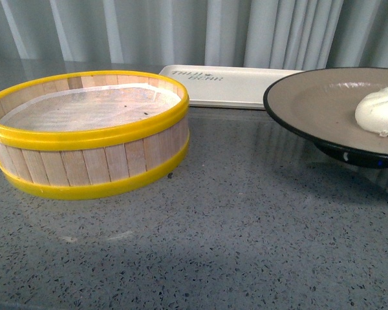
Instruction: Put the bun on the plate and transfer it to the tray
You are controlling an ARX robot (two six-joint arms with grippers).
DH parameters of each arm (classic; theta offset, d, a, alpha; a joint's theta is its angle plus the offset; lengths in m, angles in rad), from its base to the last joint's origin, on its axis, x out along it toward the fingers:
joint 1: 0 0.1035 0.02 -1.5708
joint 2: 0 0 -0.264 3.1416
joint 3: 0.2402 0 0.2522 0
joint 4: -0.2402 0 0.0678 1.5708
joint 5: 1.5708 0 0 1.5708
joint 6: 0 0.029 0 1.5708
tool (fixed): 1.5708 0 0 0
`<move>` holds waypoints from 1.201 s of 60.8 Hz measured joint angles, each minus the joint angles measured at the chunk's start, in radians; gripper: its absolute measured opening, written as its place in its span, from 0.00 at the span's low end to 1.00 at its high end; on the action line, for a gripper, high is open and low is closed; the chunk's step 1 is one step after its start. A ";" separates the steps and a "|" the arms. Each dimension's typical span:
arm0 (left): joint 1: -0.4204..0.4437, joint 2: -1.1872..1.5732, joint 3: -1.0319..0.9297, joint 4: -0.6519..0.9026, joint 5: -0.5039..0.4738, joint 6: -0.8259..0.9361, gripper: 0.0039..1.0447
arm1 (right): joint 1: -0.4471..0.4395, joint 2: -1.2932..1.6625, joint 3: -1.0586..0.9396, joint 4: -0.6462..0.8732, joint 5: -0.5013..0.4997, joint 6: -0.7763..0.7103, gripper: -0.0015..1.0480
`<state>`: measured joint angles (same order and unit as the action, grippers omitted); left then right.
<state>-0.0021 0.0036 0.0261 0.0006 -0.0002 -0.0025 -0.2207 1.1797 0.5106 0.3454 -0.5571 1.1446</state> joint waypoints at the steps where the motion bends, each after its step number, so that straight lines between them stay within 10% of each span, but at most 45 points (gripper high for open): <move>1: 0.000 0.000 0.000 0.000 0.000 0.000 0.94 | -0.005 0.000 0.003 0.005 -0.002 0.000 0.02; 27: 0.000 0.000 0.000 0.000 0.000 0.000 0.94 | -0.025 0.358 0.343 0.214 0.026 0.122 0.02; 73: 0.000 0.000 0.000 0.000 0.000 0.000 0.94 | 0.138 0.903 1.029 -0.003 0.080 0.210 0.02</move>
<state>-0.0021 0.0036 0.0261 0.0006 -0.0002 -0.0025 -0.0830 2.0823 1.5398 0.3424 -0.4774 1.3544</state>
